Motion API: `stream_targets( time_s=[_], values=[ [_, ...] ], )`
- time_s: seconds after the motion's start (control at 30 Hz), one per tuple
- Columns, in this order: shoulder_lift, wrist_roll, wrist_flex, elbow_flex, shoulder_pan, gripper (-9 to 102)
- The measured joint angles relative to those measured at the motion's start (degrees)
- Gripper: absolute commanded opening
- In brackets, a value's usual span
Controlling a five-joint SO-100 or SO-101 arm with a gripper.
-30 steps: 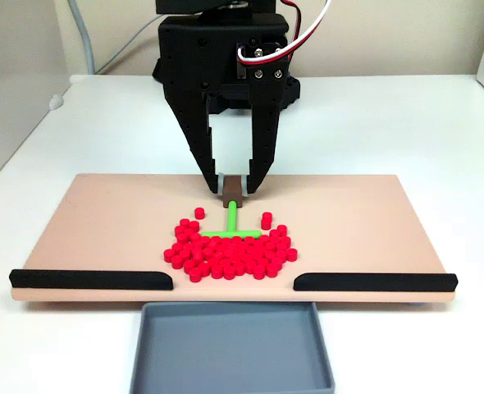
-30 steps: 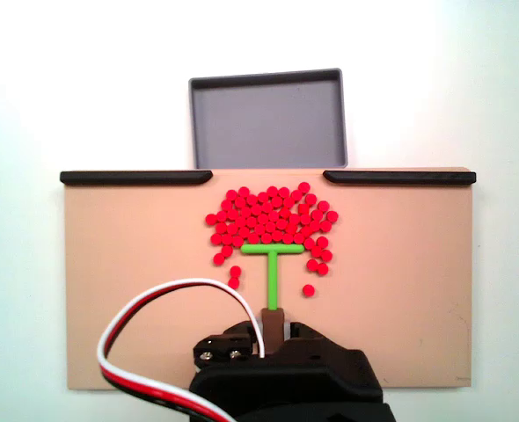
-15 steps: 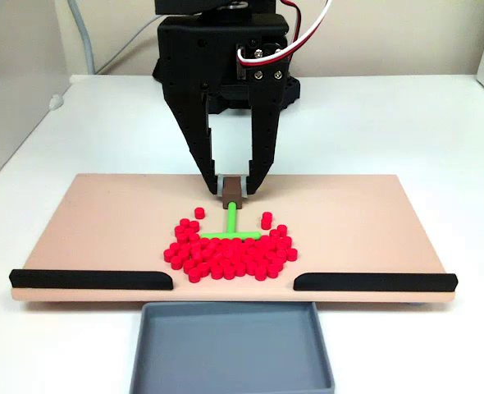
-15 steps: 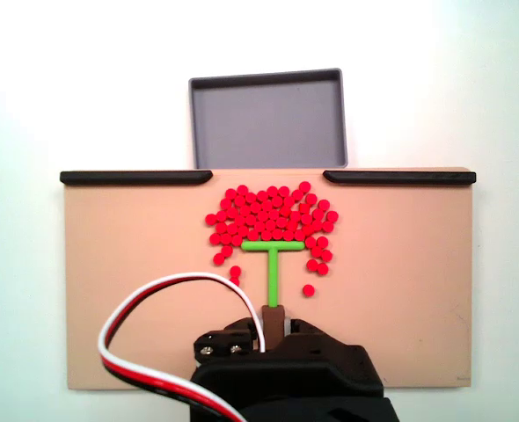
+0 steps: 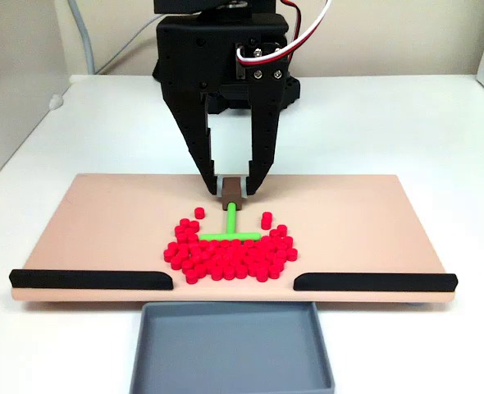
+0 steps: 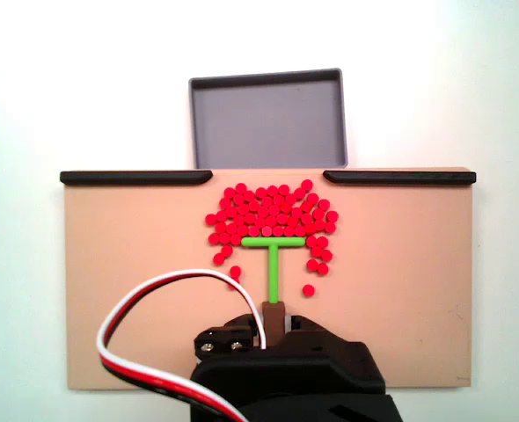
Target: Push granules from bottom to the grey container
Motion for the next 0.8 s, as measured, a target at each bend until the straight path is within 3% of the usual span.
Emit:
stream_targets(
  time_s=[0.4, 0.8],
  values=[
    [0.00, 0.00, 0.00, -0.70, 0.00, 0],
    [5.19, 0.00, 7.82, -1.58, -0.09, 0]
  ],
)
